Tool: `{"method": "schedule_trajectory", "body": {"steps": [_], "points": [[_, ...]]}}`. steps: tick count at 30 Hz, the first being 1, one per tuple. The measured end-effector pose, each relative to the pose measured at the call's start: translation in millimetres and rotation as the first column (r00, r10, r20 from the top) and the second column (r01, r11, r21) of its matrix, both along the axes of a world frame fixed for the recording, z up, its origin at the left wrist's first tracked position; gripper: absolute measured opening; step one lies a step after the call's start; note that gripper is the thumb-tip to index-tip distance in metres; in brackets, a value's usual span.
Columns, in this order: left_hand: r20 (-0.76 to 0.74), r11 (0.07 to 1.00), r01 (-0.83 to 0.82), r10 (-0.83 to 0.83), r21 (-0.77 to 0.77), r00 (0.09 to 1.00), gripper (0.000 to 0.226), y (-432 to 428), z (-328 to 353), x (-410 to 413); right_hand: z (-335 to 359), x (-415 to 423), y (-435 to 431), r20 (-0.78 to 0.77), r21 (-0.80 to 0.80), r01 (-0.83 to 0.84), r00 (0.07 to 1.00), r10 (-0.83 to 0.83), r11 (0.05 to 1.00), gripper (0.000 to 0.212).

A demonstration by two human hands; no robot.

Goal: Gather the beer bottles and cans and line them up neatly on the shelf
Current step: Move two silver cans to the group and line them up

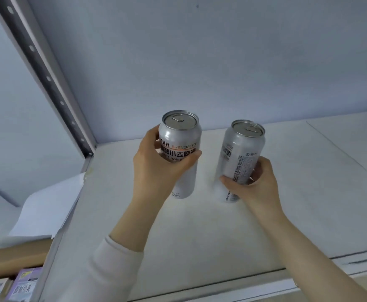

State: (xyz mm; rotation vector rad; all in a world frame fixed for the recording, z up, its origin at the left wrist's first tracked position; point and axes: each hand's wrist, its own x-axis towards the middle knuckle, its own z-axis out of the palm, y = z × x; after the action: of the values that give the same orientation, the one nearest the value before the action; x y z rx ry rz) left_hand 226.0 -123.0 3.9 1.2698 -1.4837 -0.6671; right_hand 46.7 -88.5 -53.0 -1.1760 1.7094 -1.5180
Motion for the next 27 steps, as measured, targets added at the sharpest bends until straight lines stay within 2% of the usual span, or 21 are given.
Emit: {"method": "schedule_trajectory", "body": {"steps": [4, 12, 16, 20, 27], "points": [[-0.011, 0.987, 0.137, -0.138, -0.086, 0.99, 0.074, 13.8, 33.2, -51.7, 13.0, -65.9, 38.6, 0.062, -0.016, 0.056, 0.997, -0.055, 0.998, 0.061], [-0.035, 0.908, 0.382, -0.394, -0.174, 0.919, 0.07, 59.0, 66.3, -237.1, 19.8, -248.3, 128.0, 0.021, -0.069, 0.172, 0.985, -0.171, 0.983, 0.056], [-0.088, 0.882, 0.434, -0.454, -0.185, 0.887, 0.065, 95.3, 67.0, -350.8, 22.3, -350.9, 180.2, 0.008, -0.1, 0.212, 0.977, -0.212, 0.972, 0.056], [-0.077, 0.861, 0.487, -0.5, -0.145, 0.862, 0.069, 124.4, 56.9, -449.7, 25.9, -436.8, 223.2, 0.015, -0.093, 0.249, 0.969, -0.248, 0.964, 0.054], [-0.028, 0.868, 0.492, -0.494, -0.064, 0.869, 0.063, 118.3, 27.3, -571.2, 10.7, -550.9, 222.7, -0.009, -0.064, 0.264, 0.964, -0.265, 0.962, 0.052]]}}
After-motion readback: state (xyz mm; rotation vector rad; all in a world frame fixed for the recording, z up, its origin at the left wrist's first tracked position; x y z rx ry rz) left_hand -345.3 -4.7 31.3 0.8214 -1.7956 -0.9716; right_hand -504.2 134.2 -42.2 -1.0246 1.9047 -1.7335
